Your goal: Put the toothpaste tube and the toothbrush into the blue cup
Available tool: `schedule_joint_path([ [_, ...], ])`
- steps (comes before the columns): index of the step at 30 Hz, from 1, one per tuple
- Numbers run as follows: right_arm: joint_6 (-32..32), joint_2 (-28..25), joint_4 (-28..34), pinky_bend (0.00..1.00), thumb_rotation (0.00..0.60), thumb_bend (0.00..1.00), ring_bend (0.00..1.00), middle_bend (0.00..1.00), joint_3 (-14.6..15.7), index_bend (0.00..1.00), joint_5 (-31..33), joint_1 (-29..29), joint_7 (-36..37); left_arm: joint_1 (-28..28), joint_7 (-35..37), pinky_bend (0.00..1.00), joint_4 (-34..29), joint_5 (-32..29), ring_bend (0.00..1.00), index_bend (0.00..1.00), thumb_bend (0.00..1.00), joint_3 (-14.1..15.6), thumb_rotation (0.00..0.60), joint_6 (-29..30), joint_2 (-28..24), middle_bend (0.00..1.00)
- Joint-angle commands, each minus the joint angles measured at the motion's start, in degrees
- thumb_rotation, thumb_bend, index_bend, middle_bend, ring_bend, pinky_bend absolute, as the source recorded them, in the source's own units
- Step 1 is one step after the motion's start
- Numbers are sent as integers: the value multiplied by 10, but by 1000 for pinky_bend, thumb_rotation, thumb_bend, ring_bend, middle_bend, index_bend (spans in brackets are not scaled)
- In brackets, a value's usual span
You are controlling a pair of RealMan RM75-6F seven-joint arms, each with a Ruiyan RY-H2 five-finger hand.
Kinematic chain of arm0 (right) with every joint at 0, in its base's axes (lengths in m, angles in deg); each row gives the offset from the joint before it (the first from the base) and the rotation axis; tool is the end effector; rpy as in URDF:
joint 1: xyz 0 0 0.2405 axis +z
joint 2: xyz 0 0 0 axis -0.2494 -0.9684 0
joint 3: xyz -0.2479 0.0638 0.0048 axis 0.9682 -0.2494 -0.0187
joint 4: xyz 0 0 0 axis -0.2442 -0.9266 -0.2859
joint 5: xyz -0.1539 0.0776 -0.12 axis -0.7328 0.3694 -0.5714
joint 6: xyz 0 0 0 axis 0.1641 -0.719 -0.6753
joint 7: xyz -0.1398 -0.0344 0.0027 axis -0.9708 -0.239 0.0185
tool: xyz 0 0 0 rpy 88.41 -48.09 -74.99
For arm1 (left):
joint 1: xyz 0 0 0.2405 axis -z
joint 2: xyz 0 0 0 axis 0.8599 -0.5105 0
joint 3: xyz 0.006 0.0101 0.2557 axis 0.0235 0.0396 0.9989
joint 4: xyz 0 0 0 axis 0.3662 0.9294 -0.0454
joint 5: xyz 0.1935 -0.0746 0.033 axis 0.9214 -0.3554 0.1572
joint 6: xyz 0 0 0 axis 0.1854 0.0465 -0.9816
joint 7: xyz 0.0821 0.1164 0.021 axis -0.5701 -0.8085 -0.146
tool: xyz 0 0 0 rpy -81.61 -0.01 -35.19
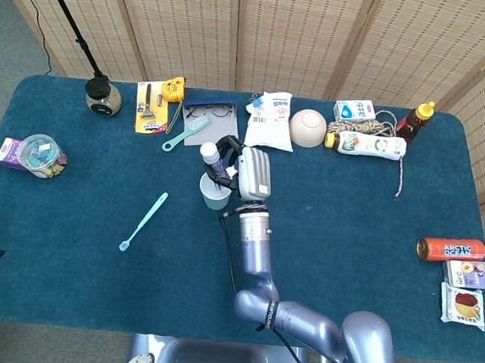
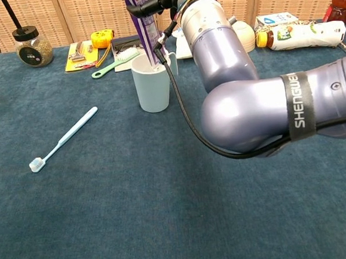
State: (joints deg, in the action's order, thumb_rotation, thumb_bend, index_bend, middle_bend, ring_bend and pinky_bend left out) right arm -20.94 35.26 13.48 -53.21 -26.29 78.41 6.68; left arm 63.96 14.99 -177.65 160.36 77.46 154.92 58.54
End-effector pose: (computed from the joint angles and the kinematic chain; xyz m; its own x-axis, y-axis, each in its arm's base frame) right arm 0.0140 -0.4027 -0.0641 -0.4020 0.0442 0.9146 -0.8835 -0.2808 -0.3748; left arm -0.3236 0.1799 0.1937 0.3048 0.0628 0.9504 0.9436 0.1154 -0.3102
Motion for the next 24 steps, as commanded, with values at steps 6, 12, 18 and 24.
schedule_joint_path([
  [6, 7, 13, -20, 722, 600, 461, 640, 604, -8, 614, 8, 2, 9, 0, 4, 0, 1, 1, 0, 0, 0, 0, 600, 0, -1, 0],
  [12, 5, 19, -22, 709, 600, 461, 638, 604, -11, 614, 4, 4, 16, 0, 6, 0, 1, 2, 0, 0, 0, 1, 600, -1, -2, 0],
  [18, 5, 22, -24, 709, 600, 461, 637, 604, -10, 615, 3, 5, 11, 0, 6, 0, 1, 5, 0, 0, 0, 1, 600, 0, -2, 0],
  [24, 15, 29, -44, 645, 600, 461, 596, 603, 2, 615, 1, -6, 25, -1, 11, 0, 2, 7, 0, 0, 0, 2, 600, 1, -3, 0],
])
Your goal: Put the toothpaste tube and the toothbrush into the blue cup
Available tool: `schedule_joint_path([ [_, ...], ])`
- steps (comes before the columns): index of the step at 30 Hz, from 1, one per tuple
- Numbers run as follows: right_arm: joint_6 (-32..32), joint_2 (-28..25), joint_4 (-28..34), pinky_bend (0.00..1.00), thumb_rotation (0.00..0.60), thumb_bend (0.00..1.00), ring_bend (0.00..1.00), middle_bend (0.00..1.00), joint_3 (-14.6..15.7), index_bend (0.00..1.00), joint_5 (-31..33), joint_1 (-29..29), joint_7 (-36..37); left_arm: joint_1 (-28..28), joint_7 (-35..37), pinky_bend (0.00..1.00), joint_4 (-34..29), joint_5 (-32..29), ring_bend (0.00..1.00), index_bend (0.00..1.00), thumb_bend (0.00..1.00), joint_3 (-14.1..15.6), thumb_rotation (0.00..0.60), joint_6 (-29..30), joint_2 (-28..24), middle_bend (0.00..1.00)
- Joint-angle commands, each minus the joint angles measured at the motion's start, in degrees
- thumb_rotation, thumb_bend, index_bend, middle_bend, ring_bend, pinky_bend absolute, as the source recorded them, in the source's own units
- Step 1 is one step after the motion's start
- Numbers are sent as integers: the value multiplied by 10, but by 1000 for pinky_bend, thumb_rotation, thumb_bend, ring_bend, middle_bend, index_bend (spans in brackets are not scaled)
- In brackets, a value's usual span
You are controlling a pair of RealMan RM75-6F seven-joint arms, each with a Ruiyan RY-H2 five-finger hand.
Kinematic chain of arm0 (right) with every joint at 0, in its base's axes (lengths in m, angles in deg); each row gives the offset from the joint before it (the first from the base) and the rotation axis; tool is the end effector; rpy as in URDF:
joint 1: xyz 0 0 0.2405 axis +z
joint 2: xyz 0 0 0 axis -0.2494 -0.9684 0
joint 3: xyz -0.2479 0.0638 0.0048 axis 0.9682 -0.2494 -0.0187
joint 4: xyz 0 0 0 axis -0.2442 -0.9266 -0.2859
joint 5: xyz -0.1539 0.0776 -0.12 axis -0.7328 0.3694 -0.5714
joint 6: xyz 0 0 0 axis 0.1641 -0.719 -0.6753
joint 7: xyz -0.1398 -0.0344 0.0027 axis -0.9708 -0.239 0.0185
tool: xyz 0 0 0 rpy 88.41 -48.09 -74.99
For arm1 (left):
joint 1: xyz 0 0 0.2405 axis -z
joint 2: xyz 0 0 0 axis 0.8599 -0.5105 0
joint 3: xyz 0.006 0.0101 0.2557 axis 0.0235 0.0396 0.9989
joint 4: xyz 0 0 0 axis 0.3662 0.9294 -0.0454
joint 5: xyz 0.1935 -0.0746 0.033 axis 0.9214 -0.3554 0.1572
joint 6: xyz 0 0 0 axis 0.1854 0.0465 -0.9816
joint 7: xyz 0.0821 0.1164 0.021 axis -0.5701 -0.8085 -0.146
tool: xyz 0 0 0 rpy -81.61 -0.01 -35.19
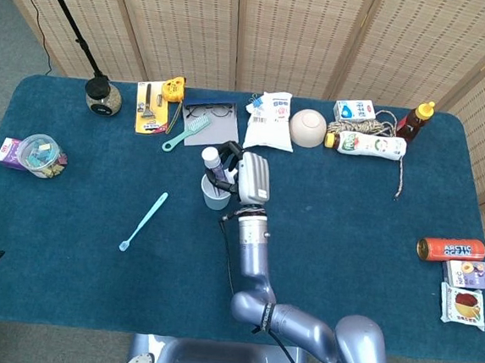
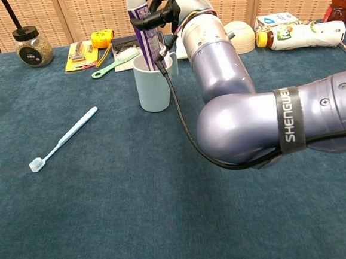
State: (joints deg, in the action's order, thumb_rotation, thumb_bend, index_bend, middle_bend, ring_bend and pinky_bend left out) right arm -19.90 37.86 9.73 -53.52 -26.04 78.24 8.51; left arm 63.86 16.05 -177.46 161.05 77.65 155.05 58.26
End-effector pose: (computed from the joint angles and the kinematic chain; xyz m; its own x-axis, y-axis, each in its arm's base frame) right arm 0.0052 -0.4002 -0.0786 -0.4083 0.0326 0.9123 -0.8890 -0.2413 -0.3892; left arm -0.3235 0.1788 0.1949 0.2970 0.0634 0.9528 0.9471 0.1074 -0.3024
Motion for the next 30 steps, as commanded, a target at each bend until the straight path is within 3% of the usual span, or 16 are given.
schedule_joint_path([
  [1, 5, 3, -9, 616, 600, 461, 576, 603, 8, 615, -4, -6, 10, 0, 1, 0, 0, 1, 0, 0, 0, 0, 600, -1, 0, 0],
  [5, 5, 7, -13, 395, 600, 461, 448, 603, 27, 615, -19, -15, 21, 1, 2, 0, 0, 1, 0, 0, 0, 0, 600, -2, -1, 0],
  [8, 6, 11, -15, 321, 600, 461, 391, 602, 43, 614, -28, -25, 25, 1, 1, 0, 0, 1, 0, 0, 0, 1, 600, -2, -1, 0],
  [14, 22, 21, -38, 306, 600, 462, 352, 588, 61, 615, -36, -34, 27, 1, 1, 0, -1, 3, 0, 0, 0, 2, 600, -2, -1, 0],
  [30, 52, 32, -90, 304, 600, 463, 309, 520, 71, 567, -54, -24, 32, 2, 4, 0, -1, 2, 0, 0, 0, 3, 600, -5, -3, 0],
])
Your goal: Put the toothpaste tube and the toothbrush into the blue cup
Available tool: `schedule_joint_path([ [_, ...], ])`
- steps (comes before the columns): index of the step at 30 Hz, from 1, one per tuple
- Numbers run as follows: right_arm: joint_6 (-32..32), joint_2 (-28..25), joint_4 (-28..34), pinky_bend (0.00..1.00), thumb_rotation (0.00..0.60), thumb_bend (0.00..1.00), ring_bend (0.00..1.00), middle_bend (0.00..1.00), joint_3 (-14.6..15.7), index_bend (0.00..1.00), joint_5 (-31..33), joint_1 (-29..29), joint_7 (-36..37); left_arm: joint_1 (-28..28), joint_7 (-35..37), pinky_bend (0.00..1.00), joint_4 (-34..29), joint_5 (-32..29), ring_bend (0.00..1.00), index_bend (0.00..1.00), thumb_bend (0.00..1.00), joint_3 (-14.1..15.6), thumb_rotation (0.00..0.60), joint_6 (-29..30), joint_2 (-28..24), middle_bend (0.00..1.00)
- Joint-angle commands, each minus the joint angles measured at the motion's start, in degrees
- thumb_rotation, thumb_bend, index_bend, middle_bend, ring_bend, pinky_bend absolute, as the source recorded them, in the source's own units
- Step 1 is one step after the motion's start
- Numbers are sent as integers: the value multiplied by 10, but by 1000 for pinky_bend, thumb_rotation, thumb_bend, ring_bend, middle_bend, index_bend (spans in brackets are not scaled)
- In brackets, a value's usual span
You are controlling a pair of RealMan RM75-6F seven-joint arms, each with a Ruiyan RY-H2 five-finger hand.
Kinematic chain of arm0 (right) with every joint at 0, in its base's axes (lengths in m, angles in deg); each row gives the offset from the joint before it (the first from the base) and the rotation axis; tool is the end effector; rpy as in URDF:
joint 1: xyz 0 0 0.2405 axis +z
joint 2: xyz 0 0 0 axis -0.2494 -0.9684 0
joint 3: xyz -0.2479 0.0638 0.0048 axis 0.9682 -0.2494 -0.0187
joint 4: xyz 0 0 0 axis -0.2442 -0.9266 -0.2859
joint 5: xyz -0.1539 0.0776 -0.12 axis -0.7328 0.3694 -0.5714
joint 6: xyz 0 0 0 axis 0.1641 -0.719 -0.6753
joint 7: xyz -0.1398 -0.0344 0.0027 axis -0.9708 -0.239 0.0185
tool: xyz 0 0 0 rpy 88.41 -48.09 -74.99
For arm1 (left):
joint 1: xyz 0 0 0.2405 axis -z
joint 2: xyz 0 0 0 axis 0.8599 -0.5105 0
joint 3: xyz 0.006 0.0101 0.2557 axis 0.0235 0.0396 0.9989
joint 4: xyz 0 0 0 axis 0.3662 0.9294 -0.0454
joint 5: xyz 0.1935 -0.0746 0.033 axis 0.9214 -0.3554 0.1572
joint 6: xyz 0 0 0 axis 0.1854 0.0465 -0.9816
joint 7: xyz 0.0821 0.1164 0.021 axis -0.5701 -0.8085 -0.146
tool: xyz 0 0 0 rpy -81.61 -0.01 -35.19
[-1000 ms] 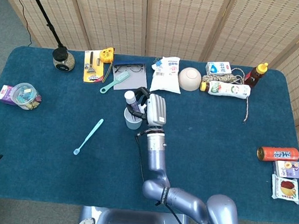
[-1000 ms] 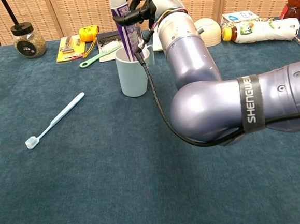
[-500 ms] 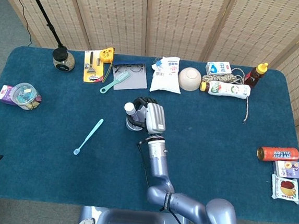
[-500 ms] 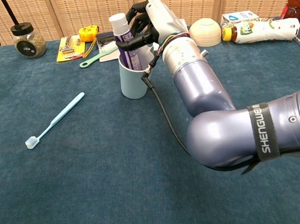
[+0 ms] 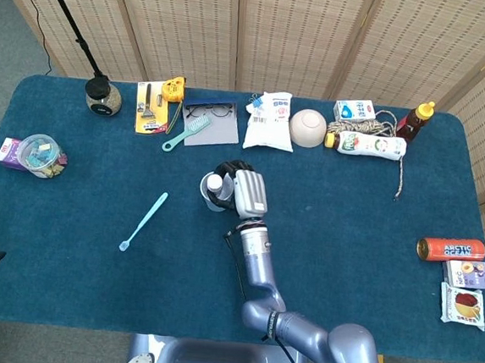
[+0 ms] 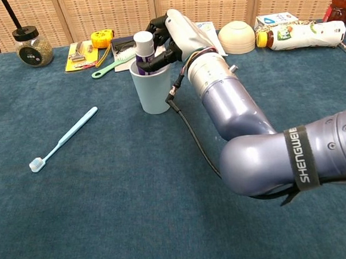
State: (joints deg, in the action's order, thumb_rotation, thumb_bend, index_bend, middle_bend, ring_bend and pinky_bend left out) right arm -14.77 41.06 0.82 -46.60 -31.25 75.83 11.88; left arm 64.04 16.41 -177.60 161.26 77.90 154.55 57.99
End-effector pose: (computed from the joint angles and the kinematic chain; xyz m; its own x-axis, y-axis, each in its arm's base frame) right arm -0.0214 -0.3883 -0.1152 -0.2521 -0.0653 0.9655 -0.9260 -0.2736 -0.2603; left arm -0.3232 0.1788 0.1942 0.2931 0.0750 0.9531 0.9483 0.1039 -0.2998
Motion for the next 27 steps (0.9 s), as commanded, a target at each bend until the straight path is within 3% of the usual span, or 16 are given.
schedule_joint_path([
  [1, 1, 0, -1, 304, 600, 463, 307, 511, 1, 560, -2, 0, -3, 0, 2, 0, 0, 0, 0, 0, 0, 0, 600, 0, 0, 0],
  [9, 1, -4, 6, 302, 600, 463, 284, 416, 1, 476, -8, -3, -3, 1, 4, 0, 2, 1, 0, 0, 0, 0, 600, -1, -1, 0],
  [16, 8, -15, 23, 259, 600, 463, 191, 272, 9, 333, -18, -12, 14, 0, 4, 0, 1, 2, 0, 0, 0, 1, 600, 1, -1, 0],
  [27, -16, -22, 44, 247, 600, 464, 178, 260, 18, 307, -36, -28, 19, 0, 0, 0, 0, 3, 0, 0, 0, 2, 600, -1, -1, 0],
])
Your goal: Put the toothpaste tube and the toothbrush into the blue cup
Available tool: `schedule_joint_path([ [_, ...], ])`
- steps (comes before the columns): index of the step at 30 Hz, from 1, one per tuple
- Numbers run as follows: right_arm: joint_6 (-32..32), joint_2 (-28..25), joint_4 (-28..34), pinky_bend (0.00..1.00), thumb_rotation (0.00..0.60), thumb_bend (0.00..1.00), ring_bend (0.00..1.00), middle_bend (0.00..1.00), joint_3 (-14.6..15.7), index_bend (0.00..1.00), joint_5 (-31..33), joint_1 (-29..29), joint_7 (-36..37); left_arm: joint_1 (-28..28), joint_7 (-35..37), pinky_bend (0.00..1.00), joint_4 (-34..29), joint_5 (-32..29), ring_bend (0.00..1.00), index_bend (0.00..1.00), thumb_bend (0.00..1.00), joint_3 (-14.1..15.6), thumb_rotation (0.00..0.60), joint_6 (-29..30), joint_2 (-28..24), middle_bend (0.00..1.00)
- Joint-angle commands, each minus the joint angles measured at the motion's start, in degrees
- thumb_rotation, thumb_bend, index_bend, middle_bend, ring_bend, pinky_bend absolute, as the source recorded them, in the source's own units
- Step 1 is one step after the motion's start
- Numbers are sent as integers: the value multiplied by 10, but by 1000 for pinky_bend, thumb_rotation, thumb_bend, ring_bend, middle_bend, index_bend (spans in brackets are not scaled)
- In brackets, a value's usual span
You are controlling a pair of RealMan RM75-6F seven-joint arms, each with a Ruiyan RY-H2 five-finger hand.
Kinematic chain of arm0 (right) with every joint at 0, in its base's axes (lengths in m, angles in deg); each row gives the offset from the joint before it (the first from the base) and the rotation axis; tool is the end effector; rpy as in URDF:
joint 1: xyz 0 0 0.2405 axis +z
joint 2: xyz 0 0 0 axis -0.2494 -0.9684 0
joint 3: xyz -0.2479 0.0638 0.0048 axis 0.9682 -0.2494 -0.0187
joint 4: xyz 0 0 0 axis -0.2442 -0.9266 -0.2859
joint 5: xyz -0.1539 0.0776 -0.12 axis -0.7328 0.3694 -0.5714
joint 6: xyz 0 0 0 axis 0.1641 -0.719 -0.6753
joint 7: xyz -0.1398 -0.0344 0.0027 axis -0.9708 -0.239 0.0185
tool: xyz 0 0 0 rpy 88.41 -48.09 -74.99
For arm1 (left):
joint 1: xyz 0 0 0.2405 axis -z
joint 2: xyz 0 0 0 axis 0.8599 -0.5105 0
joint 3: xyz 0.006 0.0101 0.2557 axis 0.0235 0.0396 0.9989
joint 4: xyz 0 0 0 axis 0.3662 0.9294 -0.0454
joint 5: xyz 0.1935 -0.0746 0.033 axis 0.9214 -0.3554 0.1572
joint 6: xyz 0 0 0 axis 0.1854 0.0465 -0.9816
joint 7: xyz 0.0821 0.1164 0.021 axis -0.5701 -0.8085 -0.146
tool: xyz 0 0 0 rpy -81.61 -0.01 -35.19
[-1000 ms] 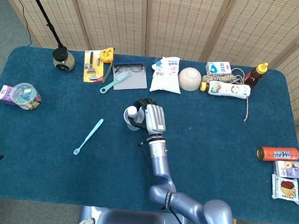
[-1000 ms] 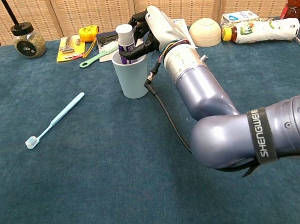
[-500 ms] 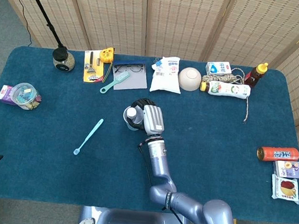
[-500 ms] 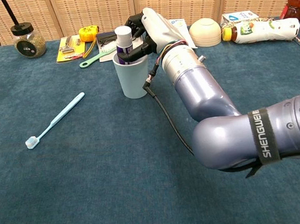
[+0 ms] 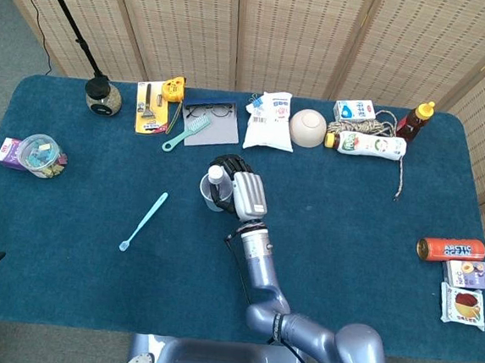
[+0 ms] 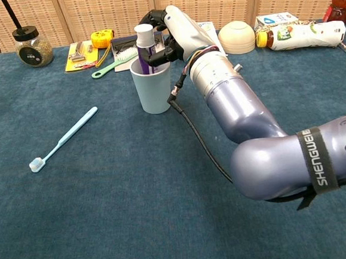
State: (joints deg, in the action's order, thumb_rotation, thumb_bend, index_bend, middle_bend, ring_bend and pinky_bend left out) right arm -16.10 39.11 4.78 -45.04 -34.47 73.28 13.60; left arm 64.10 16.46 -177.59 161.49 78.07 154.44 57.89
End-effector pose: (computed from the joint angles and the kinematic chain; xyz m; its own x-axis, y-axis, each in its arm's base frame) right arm -0.0226 -0.3821 -0.1086 -0.2760 -0.0794 0.9579 -0.9034 -0.3189 -0.2867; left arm -0.3231 0.1785 0.1940 0.2946 0.0799 0.9523 0.9481 0.1002 -0.3017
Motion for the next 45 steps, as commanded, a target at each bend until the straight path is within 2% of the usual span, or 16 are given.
schedule_joint_path([
  [1, -5, -5, 7, 242, 600, 463, 174, 253, 5, 298, -7, -4, 3, 0, -1, 0, -1, 1, 0, 0, 0, 0, 600, 0, 0, 0],
  [9, -13, -32, 52, 162, 600, 463, 85, 128, 16, 165, -25, -19, -3, -1, -3, 0, -2, 4, 0, 0, 0, 2, 600, 1, 0, 0],
  [13, -18, -51, 89, 158, 600, 463, 82, 124, 14, 157, -29, -25, -16, -1, -3, 0, -1, 4, 0, 0, 0, 2, 600, 3, 1, 0],
  [18, -29, -109, 171, 158, 600, 463, 81, 124, 16, 156, -43, -44, -42, 2, -7, 0, -1, 5, 0, 0, 0, 3, 600, -2, 2, 0],
  [23, -31, -215, 293, 161, 600, 463, 79, 123, 28, 152, -55, -93, -58, 4, -14, 0, 0, 16, 0, 0, 0, 5, 600, 0, 6, 0],
  [26, -18, -296, 363, 164, 600, 463, 79, 118, 47, 149, -67, -127, -56, 6, -10, 0, 8, 34, 0, 0, 0, 7, 600, 8, 11, 0],
  [28, -4, -375, 407, 166, 600, 463, 79, 98, 72, 137, -87, -157, -47, 11, -12, 0, 28, 54, 0, 0, 0, 8, 600, 14, 20, 0],
  [30, 2, -441, 424, 166, 600, 463, 75, 77, 97, 121, -112, -182, -44, 17, -28, 0, 46, 57, 0, 0, 0, 9, 600, 7, 28, 0],
  [32, 3, -481, 428, 147, 600, 463, 54, 49, 115, 97, -131, -197, -40, 21, -40, 0, 54, 58, 0, 0, 0, 8, 600, 2, 33, 0],
  [34, 1, -512, 425, 99, 600, 387, 21, 20, 132, 66, -145, -211, -42, 26, -49, 0, 63, 62, 0, 0, 0, 8, 600, -1, 37, 0],
  [36, 0, -540, 420, 23, 600, 123, 0, 0, 150, 18, -158, -225, -43, 32, -53, 0, 74, 71, 0, 0, 0, 8, 600, -2, 41, 0],
  [38, -1, -579, 416, 0, 600, 4, 0, 0, 175, 0, -169, -248, -42, 42, -54, 0, 95, 96, 0, 0, 0, 11, 600, -1, 48, 0],
  [39, -13, -613, 408, 0, 600, 0, 0, 0, 204, 0, -158, -290, -54, 64, -62, 0, 124, 153, 0, 0, 0, 22, 600, -4, 56, 0],
  [40, -33, -629, 416, 0, 600, 0, 0, 0, 219, 0, -160, -316, -50, 78, -48, 0, 150, 185, 0, 0, 0, 28, 600, -4, 62, 0],
  [42, -57, -640, 423, 0, 600, 0, 0, 0, 239, 0, -158, -351, -39, 100, -11, 0, 196, 227, 0, 0, 0, 38, 600, 1, 78, 0],
  [45, -81, -635, 416, 0, 600, 0, 0, 0, 254, 0, -155, -382, -35, 121, 21, 0, 230, 256, 0, 0, 24, 47, 600, 1, 91, 0],
])
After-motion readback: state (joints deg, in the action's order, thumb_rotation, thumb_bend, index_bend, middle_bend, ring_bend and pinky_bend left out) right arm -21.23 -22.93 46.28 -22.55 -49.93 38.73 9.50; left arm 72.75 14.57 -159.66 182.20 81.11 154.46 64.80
